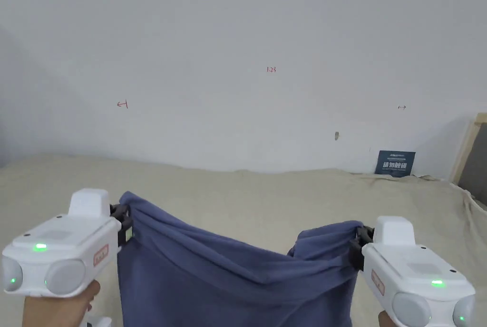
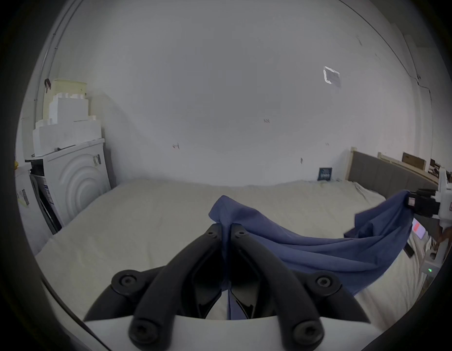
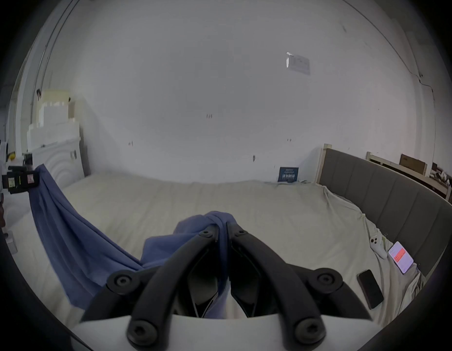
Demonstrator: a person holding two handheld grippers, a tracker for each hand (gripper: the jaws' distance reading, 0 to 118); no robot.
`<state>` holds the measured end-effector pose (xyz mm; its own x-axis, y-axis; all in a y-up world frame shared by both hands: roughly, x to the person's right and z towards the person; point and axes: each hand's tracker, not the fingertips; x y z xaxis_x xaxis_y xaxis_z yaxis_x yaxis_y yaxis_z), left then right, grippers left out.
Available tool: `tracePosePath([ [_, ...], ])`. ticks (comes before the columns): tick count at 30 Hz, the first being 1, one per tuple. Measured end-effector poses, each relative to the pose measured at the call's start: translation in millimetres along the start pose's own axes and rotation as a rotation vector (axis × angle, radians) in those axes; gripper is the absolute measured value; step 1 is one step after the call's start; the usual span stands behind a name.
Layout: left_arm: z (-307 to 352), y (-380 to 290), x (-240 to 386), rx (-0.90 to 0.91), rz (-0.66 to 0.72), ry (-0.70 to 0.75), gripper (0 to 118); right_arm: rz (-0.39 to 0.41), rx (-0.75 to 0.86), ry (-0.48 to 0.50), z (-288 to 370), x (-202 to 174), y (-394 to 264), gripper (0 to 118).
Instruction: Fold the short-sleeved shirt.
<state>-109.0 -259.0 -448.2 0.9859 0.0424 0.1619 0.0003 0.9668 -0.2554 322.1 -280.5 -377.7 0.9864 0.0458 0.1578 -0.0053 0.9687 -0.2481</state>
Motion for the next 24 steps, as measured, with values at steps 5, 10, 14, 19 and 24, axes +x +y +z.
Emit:
tracePosePath([
  [5,1,44,-21,0.055,0.004,0.039,0,-0.026,0.053,-0.008,-8,-5,39,4],
  [10,-13,66,-36,0.07,-0.006,0.078,0,-0.018,0.078,-0.029,-25,-14,66,4],
  [14,-36,67,-41,0.052,-0.021,0.102,0,-0.01,0.082,-0.043,-47,-23,76,4],
  [19,-62,67,-40,0.017,-0.035,0.118,0,-0.01,0.07,-0.056,-82,-30,83,4],
  [24,-93,74,-40,0.001,-0.047,0.137,0,0.029,0.063,-0.056,-122,-34,91,4],
])
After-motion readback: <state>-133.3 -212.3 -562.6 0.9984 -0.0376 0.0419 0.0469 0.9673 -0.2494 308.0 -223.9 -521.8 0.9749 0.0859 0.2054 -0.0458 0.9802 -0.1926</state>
